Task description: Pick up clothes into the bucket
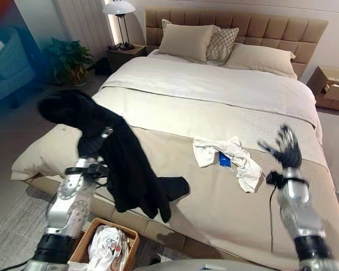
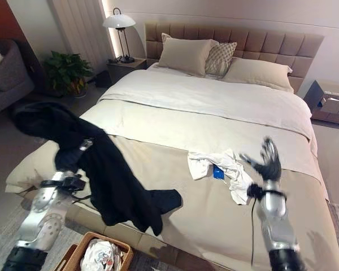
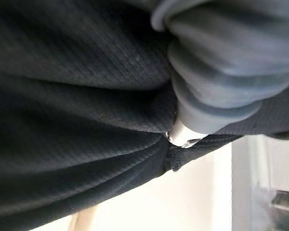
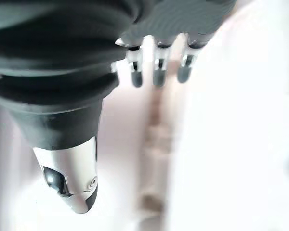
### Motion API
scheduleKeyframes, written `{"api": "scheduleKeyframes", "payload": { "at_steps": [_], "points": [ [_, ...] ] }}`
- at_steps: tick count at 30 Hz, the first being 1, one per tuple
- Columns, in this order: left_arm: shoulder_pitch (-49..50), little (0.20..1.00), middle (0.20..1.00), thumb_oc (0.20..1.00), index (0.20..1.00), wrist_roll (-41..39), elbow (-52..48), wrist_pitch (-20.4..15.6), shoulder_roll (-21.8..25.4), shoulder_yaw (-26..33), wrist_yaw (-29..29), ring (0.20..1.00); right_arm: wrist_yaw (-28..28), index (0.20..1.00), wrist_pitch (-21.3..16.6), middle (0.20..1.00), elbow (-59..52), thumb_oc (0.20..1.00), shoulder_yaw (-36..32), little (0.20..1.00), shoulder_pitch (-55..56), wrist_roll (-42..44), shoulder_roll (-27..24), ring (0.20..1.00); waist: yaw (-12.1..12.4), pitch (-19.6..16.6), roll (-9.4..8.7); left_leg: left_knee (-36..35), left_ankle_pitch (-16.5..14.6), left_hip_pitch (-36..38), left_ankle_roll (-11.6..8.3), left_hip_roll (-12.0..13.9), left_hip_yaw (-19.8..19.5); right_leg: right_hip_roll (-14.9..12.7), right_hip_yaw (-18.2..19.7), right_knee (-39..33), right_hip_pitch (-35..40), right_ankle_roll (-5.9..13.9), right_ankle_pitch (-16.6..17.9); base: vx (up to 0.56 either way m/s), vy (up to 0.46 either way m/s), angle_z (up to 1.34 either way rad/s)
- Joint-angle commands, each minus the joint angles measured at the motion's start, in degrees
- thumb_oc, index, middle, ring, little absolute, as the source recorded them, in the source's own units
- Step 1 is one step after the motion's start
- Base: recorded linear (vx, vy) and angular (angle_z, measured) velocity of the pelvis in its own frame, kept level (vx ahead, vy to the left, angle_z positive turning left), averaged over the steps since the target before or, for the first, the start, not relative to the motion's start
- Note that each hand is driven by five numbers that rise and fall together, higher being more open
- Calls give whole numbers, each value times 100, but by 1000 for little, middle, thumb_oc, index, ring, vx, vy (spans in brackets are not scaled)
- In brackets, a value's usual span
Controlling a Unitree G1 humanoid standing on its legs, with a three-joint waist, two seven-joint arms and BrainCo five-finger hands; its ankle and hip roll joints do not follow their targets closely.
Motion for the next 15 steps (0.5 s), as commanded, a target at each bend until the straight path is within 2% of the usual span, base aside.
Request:
{"api": "scheduleKeyframes", "payload": {
  "at_steps": [1, 2, 5, 6, 8, 9, 10, 12, 15],
  "points": [
    [-288, 200, 200, 200, 200, 753, -274, -788, 354, 777, 295, 200, 212, 1000, -182, 1000, 641, 1000, 71, 1000, -58, -129, 211, 1000, 29, -60, -224, 521, -613, 1, 85, -143, 68, -323, -19, 31, -219, 307, 404, 0, 0, 0],
    [-266, 200, 200, 200, 200, 763, -287, -787, 353, 789, 303, 200, 218, 1000, -204, 1000, 670, 1000, 89, 1000, -68, -122, 209, 1000, 16, -66, -229, 523, -617, 2, 84, -143, 68, -323, -19, 38, -220, 307, 396, -61, 19, 1],
    [37, 200, 200, 200, 200, 978, -213, -880, 203, 1202, 440, 200, 370, 1000, 61, 1000, 1595, 1000, 282, 1000, 249, -714, 226, 1000, 42, 145, -208, 566, -577, -143, 67, -155, 13, -327, -73, 146, -368, 287, 378, -91, 15, 4],
    [86, 200, 200, 200, 200, 880, -162, -937, 24, 1263, 505, 200, 363, 1000, 67, 1000, 2026, 1000, 353, 1000, 268, -786, 266, 1000, 41, 253, -210, 634, -568, -254, 62, -174, -16, -338, -101, 212, -467, 285, 381, -127, 12, 6],
    [162, 200, 200, 200, 200, 930, -36, -966, -103, 1257, 583, 200, 347, 1000, 157, 1000, 2551, 1000, 535, 1000, 258, -1034, 260, 1000, 75, 467, -201, 757, -545, -442, 61, -204, -62, -342, -120, 292, -619, 269, 384, -155, 13, 8],
    [157, 200, 200, 200, 200, 934, -32, -971, -104, 1261, 586, 200, 344, 1000, 140, 1000, 2580, 1000, 543, 1000, 235, -1035, 259, 1000, 65, 464, -202, 779, -555, -465, 61, -206, -66, -344, -123, 308, -637, 269, 377, -232, 8, 13],
    [182, 200, 200, 200, 200, 994, 68, -1005, -160, 1209, 641, 200, 289, 1000, 162, 1000, 3179, 1000, 617, 1000, 54, -1085, 230, 1000, 104, 697, -198, 964, -538, -743, 64, -239, -123, -365, -147, 437, -878, 247, 396, -198, 8, 13],
    [261, 200, 200, 200, 200, 1103, 166, -1000, -212, 1164, 743, 200, 217, 1000, 204, 1000, 3752, 1000, 744, 1000, -82, -1231, 212, 1000, 157, 936, -183, 1130, -506, -995, 69, -285, -177, -381, -166, 572, -1105, 227, 440, -243, 14, 11],
    [361, 200, 200, 200, 200, 1207, 447, -956, -281, 1029, 821, 200, 114, 1000, 212, 1000, 4248, 1000, 806, 1000, -323, -1224, 173, 1000, 205, 1248, -173, 1433, -467, -1463, 79, -317, -244, -436, -198, 817, -1516, 191, 476, -180, 19, 14]
  ]
}}
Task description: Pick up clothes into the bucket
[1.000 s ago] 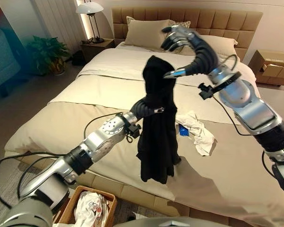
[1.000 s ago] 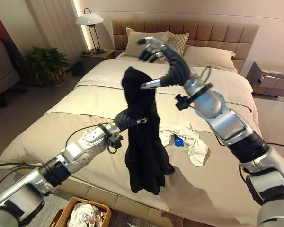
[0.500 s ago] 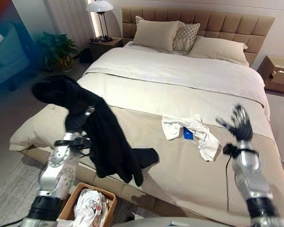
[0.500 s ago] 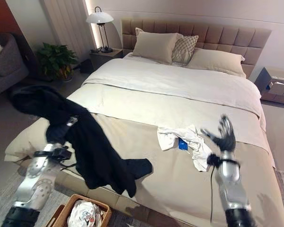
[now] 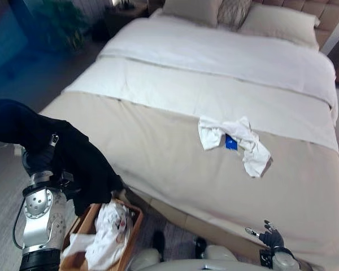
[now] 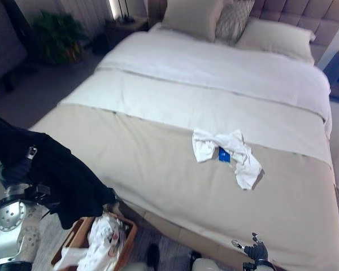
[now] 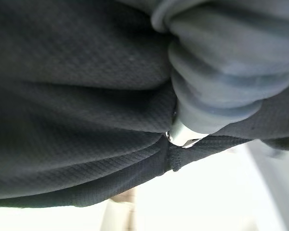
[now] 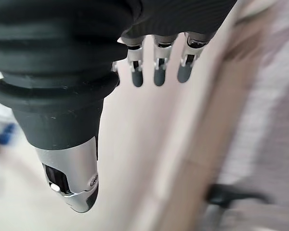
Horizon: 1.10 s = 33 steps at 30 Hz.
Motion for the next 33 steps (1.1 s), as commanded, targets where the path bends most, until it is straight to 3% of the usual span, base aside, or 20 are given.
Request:
{"api": "scheduleKeyframes", "payload": {
  "at_steps": [1, 10, 18, 22, 23, 33],
  "points": [
    [-113, 200, 200, 200, 200, 330, -285, -457, 192, 186, 140, 200, -176, 1000, -120, 1000, -53, 1000, 122, 1000, -212, -127, -97, 1000, 106, 119, -145, 649, -479, -283, 99, -211, -5, -294, 41, 74, -480, 160, 557, -103, 16, 11],
    [-325, 200, 200, 200, 200, 612, 1038, -314, 340, -247, 371, 200, -369, 1000, -197, 1000, -8, 1000, 404, 1000, -593, -205, -363, 1000, 144, 818, -270, 1424, -490, -1386, 118, -208, -99, -381, 74, 605, -1431, 100, 542, -101, 16, 9],
    [-1200, 200, 200, 200, 200, 1090, 2314, -139, 517, -759, 995, 200, -694, 1000, -362, 1000, -349, 1000, 525, 1000, -931, 10, -431, 1000, 76, 1374, -387, 2242, -598, -2357, 142, -256, -177, -450, 85, 1411, -2315, 11, 350, -103, 14, 6],
    [-1489, 200, 200, 200, 200, 978, 2682, -121, 552, -787, 1310, 200, -854, 1000, -424, 1000, -550, 1000, 589, 1000, -998, 140, -412, 1000, 46, 1414, -491, 2762, -701, -3023, 124, -255, -212, -464, 67, 1845, -2903, -14, 255, -54, -12, 6],
    [-1592, 200, 200, 200, 200, 924, 2801, -99, 632, -817, 1404, 200, -931, 1000, -474, 1000, -716, 1000, 612, 1000, -984, 228, -435, 1000, 29, 1414, -531, 3087, -967, -3274, 100, -239, -244, -435, 107, 2129, -3125, 11, 23, 30, -28, 5],
    [-1920, 200, 200, 200, 200, 1130, 3360, 122, 1064, -848, 1970, 200, -1209, 1000, -615, 1000, -1069, 1000, 770, 1000, -946, 471, -507, 1000, -16, 1414, -729, 4378, -1340, -4873, 184, -196, -361, -397, 40, 3167, -4561, 27, -200, -29, 5, 0]
  ]
}}
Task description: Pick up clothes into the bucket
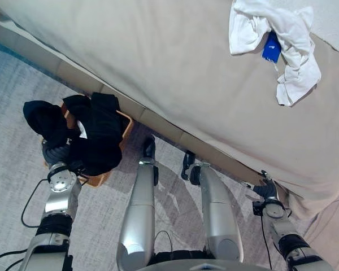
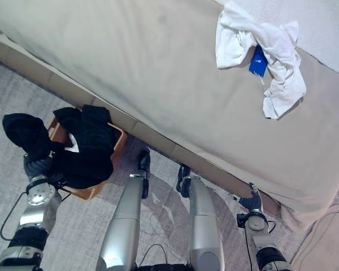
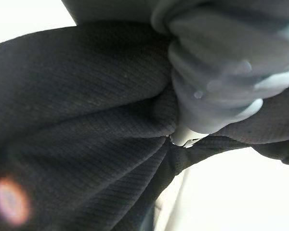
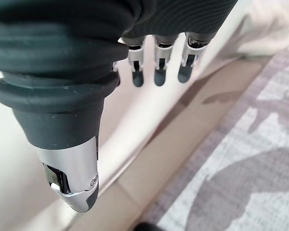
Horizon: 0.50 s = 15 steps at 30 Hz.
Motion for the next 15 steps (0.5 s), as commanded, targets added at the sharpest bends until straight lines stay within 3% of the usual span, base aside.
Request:
{"api": "scheduleKeyframes", "payload": {
  "at_steps": [1, 9, 14, 15],
  "points": [
    [-48, 200, 200, 200, 200, 160, 244, -69, 218, 124, 293, 200, -226, 1000, -183, 1000, -114, 1000, 159, 1000, 299, 220, -114, 1000, -97, -130, -63, 771, -617, -174, 334, -149, 69, -214, 265, -424, -73, 495, 668, 0, 0, 0],
    [-14, 200, 200, 200, 200, -1, 720, 112, 228, 128, 406, 200, -392, 1000, -190, 1000, -236, 1000, 220, 1000, 316, 357, -168, 1000, -121, -130, -116, 1092, -703, -815, 367, -166, 17, -269, 228, -150, -663, 468, 587, 9, 16, 5],
    [177, 200, 200, 200, 200, 605, 749, 473, 353, 211, 702, 200, -425, 1000, -205, 1000, -329, 1000, 269, 1000, 352, 360, -202, 1000, -126, -130, -148, 1118, -700, -1052, 384, -167, 2, -262, 212, -252, -842, 491, 649, 13, 18, 4],
    [260, 200, 200, 200, 200, 1081, 769, 678, 547, 224, 942, 200, -448, 1000, -241, 1000, -359, 1000, 290, 1000, 393, 348, -211, 1000, -129, -130, -169, 1100, -695, -1085, 392, -162, -13, -262, 197, -306, -873, 505, 678, 25, 11, -8]
  ]
}}
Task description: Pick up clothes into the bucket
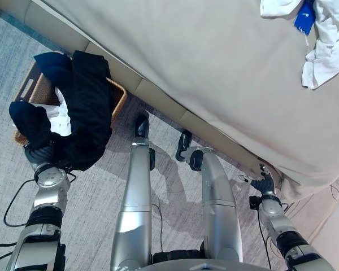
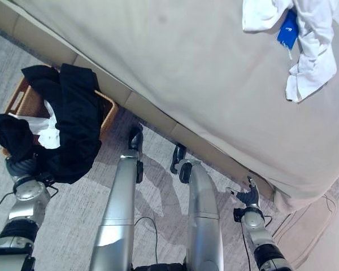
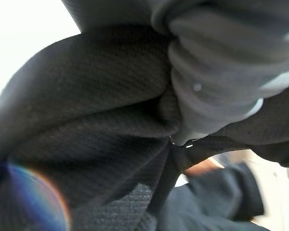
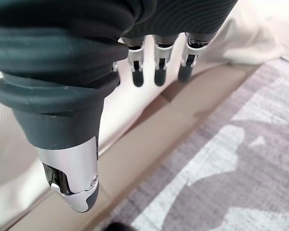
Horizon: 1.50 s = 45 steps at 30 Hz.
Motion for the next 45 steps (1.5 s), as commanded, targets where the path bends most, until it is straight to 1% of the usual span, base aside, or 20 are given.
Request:
{"api": "scheduleKeyframes", "payload": {
  "at_steps": [1, 3, 7, 8, 9, 10, 13, 16, 17, 22, 23, 24, 25, 28, 30, 33, 34, 37, 41, 45],
  "points": [
    [353, 200, 200, 200, 200, 1223, -38, 320, 602, 135, 595, 200, -198, 1000, -226, 1000, -100, 1000, -26, 1000, 443, 158, -208, 1000, -20, -123, -53, 337, -543, 230, 325, 38, 80, -39, 280, -860, 211, 499, 779, 29, 18, 14],
    [403, 200, 200, 200, 200, 1453, -57, 394, 763, 174, 629, 200, -170, 1000, -256, 1000, -119, 1000, -7, 1000, 441, 181, -216, 1000, -15, -123, -83, 324, -548, 217, 333, 53, 84, -18, 291, -919, 205, 513, 817, 17, 20, 11],
    [545, 200, 200, 200, 200, 2224, -144, 614, 1386, 144, 587, 200, -35, 1000, -350, 1000, -196, 1000, 28, 1000, 467, 216, -277, 1000, 0, -123, -111, 340, -575, 180, 359, 70, 95, -1, 297, -1032, 212, 564, 884, 17, 25, -3],
    [546, 200, 200, 200, 200, 2224, -145, 614, 1387, 145, 586, 200, -35, 1000, -350, 1000, -196, 1000, 28, 1000, 467, 216, -277, 1000, 0, -123, -112, 340, -575, 180, 359, 71, 95, 0, 297, -1032, 212, 564, 884, 23, 22, 4],
    [594, 200, 200, 200, 200, 2394, -189, 669, 1589, 200, 565, 200, 40, 1000, -364, 1000, -192, 1000, 25, 1000, 460, 237, -289, 1000, 15, -123, -116, 344, -594, 180, 375, 79, 97, 9, 306, -1093, 233, 595, 909, 0, 0, 0],
    [605, 200, 200, 200, 200, 2397, -197, 672, 1590, 210, 562, 200, 41, 1000, -364, 1000, -193, 1000, 29, 1000, 460, 237, -287, 1000, 15, -123, -119, 345, -595, 182, 376, 81, 97, 11, 307, -1096, 236, 596, 911, 29, 23, -4],
    [550, 200, 200, 200, 200, 2444, -55, 671, 1932, 304, 491, 200, 142, 1000, -387, 1000, -157, 1000, 60, 1000, 446, 268, -310, 1000, 23, -123, -121, 288, -606, 239, 402, 88, 109, 18, 315, -1209, 303, 640, 966, 17, 14, -2],
    [599, 200, 200, 200, 200, 2477, -130, 713, 2037, 371, 486, 200, 184, 1000, -390, 1000, -143, 1000, 64, 1000, 452, 269, -303, 1000, 39, -123, -113, 266, -619, 268, 416, 84, 123, 20, 322, -1276, 346, 652, 996, 18, 7, 6],
    [577, 200, 200, 200, 200, 2517, -16, 724, 2223, 461, 503, 200, 220, 1000, -388, 1000, -126, 1000, 79, 1000, 438, 268, -302, 1000, 53, -123, -106, 222, -628, 321, 420, 77, 134, 24, 329, -1359, 414, 661, 1012, 0, 0, 0],
    [671, 200, 200, 200, 200, 2527, -64, 716, 2374, 611, 450, 200, 311, 1000, -381, 1000, -90, 1000, 125, 1000, 411, 317, -265, 1000, 95, -123, -87, 85, -610, 468, 435, 78, 182, 55, 352, -1533, 563, 676, 1074, 4, 12, -4],
    [653, 250, 250, 250, 250, 2530, -114, 693, 2380, 606, 450, 250, 331, 1000, -383, 1000, -80, 1000, 141, 1000, 410, 311, -246, 1000, 105, -123, -90, 69, -596, 484, 433, 78, 181, 53, 349, -1548, 585, 682, 1085, 5, 6, -4],
    [612, 517, 517, 517, 517, 2494, -106, 656, 2383, 580, 424, 517, 337, 1000, -381, 1000, -67, 1000, 154, 1000, 387, 322, -240, 1000, 104, -123, -90, 41, -590, 504, 434, 78, 182, 54, 345, -1583, 603, 684, 1097, 0, 0, 0],
    [607, 1000, 1000, 1000, 1000, 2550, -126, 672, 2407, 553, 406, 1000, 341, 1000, -376, 1000, -73, 1000, 154, 1000, 394, 312, -238, 1000, 106, -123, -97, 5, -585, 523, 434, 74, 185, 58, 350, -1636, 628, 691, 1116, 0, 0, 0],
    [484, 1000, 1000, 1000, 1000, 2651, -138, 644, 2452, 347, 202, 1000, 394, 1000, -374, 1000, -47, 1000, 160, 1000, 342, 314, -247, 1000, 96, -123, -105, -62, -556, 570, 438, 74, 193, 57, 348, -1693, 664, 703, 1158, 0, 0, 0],
    [435, 1000, 1000, 1000, 1000, 2787, -107, 722, 2500, 230, 79, 1000, 418, 1000, -361, 1000, -74, 1000, 151, 1000, 332, 293, -263, 1000, 78, -123, -111, -112, -547, 600, 442, 71, 203, 60, 364, -1728, 679, 707, 1178, 0, 0, 0],
    [541, 1000, 1000, 1000, 1000, 3236, -333, 1017, 2467, 155, -87, 1000, 419, 1000, -314, 1000, -70, 1000, 84, 1000, 339, 274, -277, 1000, 70, -123, -115, -146, -543, 618, 441, 69, 203, 58, 353, -1775, 689, 704, 1197, 0, 0, 0],
    [540, 1000, 1000, 1000, 1000, 3240, -336, 1021, 2467, 155, -89, 1000, 419, 1000, -314, 1000, -70, 1000, 83, 1000, 338, 274, -277, 1000, 71, -123, -115, -147, -542, 619, 441, 69, 203, 58, 354, -1776, 690, 704, 1197, 0, 0, 0],
    [608, 1000, 1000, 1000, 1000, 3577, -403, 1245, 2420, 173, -466, 1000, 519, 1000, -207, 1000, -51, 1000, -32, 1000, 325, 264, -320, 1000, 66, -123, -115, -191, -543, 653, 448, 70, 224, 77, 360, -1809, 703, 702, 1202, 0, 0, 0],
    [689, 1000, 1000, 1000, 1000, 3588, -418, 1268, 2353, 270, -647, 1000, 608, 1000, -117, 1000, -68, 1000, -71, 1000, 345, 237, -340, 1000, 67, -123, -109, -204, -542, 685, 459, 65, 233, 81, 370, -1783, 704, 695, 1192, 0, 0, 0],
    [805, 1000, 1000, 1000, 1000, 3467, -345, 1265, 2200, 338, -856, 1000, 722, 1000, -19, 1000, -137, 1000, -111, 1000, 358, 193, -391, 1000, 59, -123, -56, -197, -537, 710, 465, 52, 249, 77, 396, -1724, 688, 665, 1159, 0, 0, 0]
  ]
}}
